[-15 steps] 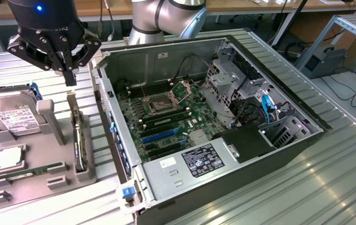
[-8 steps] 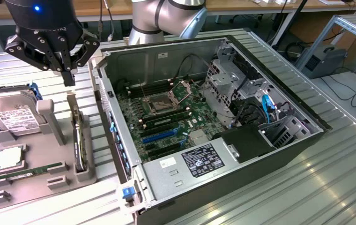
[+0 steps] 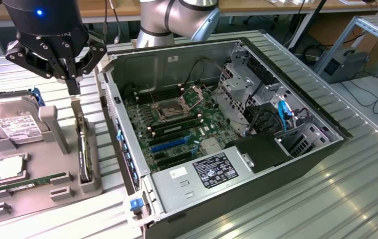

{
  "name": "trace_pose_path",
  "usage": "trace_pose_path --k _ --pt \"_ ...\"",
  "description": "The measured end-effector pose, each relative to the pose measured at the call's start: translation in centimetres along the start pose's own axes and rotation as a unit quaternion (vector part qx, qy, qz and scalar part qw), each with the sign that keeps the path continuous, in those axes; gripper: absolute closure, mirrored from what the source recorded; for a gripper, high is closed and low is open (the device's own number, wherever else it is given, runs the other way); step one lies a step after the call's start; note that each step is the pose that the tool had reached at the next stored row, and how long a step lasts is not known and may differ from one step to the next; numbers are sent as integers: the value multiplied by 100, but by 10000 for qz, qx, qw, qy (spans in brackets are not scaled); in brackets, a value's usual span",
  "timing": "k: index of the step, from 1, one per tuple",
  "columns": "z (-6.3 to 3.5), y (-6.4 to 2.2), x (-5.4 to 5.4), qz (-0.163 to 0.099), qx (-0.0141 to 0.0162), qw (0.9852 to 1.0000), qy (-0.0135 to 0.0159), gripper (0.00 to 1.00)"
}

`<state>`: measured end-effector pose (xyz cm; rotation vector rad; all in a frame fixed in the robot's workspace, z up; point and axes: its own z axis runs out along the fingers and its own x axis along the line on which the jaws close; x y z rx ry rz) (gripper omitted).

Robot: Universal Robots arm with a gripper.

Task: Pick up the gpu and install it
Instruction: 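Reach for the gpu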

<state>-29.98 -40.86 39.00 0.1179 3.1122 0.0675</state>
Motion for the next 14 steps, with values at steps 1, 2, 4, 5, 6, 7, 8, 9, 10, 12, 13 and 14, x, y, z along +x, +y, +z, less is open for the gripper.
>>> trace_pose_path --k 1,2,4,5,6,7,8,9,10,12,13,14 --pt "0 -11 -1 0 0 10000 0 89" --pt "0 -23 -2 0 0 10000 0 89" --pt "-2 -42 -3 0 0 10000 0 89" --pt "-2 -51 -4 0 0 10000 0 89" --pt "-2 -61 -5 0 0 10000 0 89" --pt "-3 -69 -5 0 0 10000 0 89" --pt "-3 -78 -6 0 0 10000 0 89" --pt "-3 -85 -7 0 0 10000 0 89" --pt "-4 -94 -7 0 0 10000 0 89" --pt "-4 -110 -9 0 0 10000 0 89" --pt "-4 -117 -9 0 0 10000 0 89" --pt "-5 -126 -10 0 0 10000 0 89"
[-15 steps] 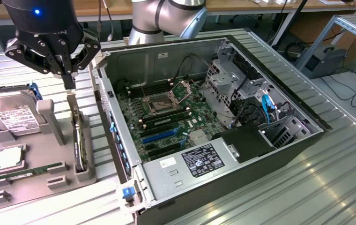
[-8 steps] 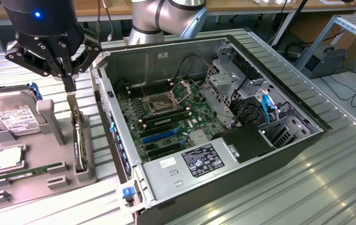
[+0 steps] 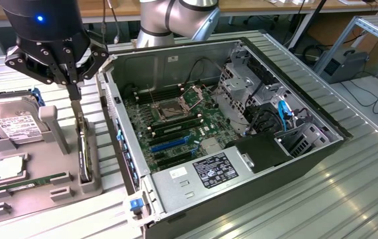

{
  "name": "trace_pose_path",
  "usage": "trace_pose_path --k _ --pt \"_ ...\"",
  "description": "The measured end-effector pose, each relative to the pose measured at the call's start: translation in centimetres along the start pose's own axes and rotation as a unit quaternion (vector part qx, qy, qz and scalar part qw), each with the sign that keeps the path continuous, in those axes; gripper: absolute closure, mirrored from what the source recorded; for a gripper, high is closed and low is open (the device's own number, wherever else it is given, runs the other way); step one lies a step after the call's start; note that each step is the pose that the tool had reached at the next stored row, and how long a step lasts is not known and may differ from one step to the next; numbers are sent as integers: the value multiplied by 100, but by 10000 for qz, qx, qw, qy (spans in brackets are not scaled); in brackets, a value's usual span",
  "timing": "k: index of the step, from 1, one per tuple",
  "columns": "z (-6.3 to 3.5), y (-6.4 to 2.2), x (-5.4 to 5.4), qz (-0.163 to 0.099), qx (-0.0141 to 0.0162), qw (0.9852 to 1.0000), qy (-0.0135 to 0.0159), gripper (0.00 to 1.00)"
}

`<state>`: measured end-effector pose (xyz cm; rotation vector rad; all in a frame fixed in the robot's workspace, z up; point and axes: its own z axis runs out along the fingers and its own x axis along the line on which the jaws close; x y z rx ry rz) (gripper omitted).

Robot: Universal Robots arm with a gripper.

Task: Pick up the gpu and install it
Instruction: 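Reach for the gpu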

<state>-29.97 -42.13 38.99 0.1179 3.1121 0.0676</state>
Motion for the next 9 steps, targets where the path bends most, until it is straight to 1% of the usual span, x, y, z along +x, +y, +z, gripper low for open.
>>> trace_pose_path --k 9 --pt "-3 -70 -5 0 0 10000 0 89"
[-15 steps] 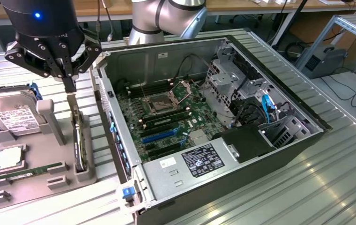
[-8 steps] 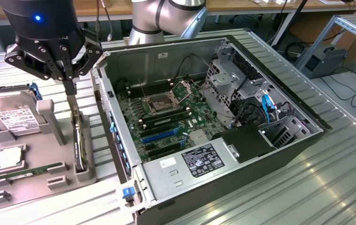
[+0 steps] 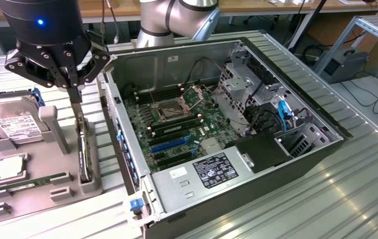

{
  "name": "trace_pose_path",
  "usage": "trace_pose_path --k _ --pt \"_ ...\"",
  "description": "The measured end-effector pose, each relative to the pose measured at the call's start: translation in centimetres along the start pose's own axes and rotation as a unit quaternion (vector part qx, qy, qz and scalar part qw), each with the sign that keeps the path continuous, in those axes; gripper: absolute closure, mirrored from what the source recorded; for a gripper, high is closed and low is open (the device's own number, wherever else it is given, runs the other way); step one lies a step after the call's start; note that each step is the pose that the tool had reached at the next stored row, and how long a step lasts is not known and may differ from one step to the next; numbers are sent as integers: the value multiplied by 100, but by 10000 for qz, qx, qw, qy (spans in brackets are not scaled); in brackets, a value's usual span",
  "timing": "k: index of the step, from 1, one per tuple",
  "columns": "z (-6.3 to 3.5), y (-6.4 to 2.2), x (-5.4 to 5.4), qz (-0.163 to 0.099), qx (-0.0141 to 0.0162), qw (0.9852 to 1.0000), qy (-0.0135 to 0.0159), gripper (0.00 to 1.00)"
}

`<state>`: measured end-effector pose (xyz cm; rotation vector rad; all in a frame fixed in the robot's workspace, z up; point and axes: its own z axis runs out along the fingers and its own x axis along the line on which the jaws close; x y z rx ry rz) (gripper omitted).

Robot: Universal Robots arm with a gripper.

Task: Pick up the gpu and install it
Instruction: 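Reach for the gpu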

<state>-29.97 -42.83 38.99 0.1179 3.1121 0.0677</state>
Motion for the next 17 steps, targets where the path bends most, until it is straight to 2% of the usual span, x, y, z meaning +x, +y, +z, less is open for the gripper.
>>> trace_pose_path --k 17 --pt "-7 -160 -12 0 0 10000 0 89"
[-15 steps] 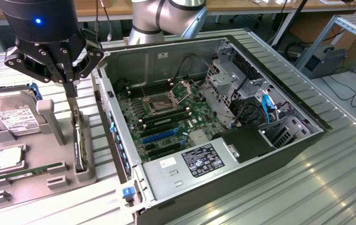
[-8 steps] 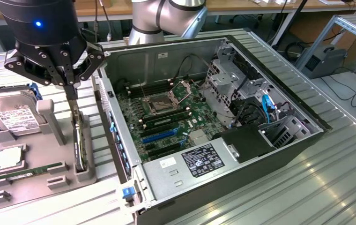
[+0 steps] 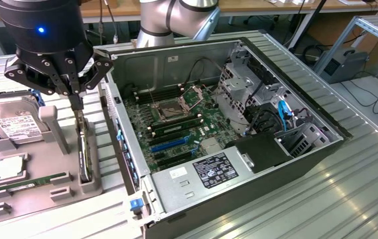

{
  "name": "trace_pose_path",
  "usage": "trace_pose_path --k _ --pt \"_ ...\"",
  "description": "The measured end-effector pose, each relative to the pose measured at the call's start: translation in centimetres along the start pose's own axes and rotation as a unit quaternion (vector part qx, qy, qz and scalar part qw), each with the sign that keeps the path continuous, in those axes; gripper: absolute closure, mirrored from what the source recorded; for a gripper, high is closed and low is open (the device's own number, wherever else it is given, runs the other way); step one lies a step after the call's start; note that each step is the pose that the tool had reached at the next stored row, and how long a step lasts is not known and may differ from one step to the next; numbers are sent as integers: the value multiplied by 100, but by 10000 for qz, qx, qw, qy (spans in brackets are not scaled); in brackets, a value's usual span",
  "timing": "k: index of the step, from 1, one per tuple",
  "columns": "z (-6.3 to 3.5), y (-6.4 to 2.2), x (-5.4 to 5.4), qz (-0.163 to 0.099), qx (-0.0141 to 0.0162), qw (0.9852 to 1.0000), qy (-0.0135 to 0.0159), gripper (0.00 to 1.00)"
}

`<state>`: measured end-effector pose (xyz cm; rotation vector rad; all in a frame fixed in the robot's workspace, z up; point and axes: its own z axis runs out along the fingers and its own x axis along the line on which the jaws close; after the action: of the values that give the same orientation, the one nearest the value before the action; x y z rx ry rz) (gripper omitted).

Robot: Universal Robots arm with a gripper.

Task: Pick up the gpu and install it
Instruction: 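Reach for the gpu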

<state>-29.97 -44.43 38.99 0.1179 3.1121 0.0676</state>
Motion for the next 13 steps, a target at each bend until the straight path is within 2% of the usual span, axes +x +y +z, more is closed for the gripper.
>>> trace_pose_path --k 5,6,13 --pt "-2 -47 -3 0 0 10000 0 89" --pt "-4 -96 -7 0 0 10000 0 89" --pt "-7 -179 -14 0 0 10000 0 89"
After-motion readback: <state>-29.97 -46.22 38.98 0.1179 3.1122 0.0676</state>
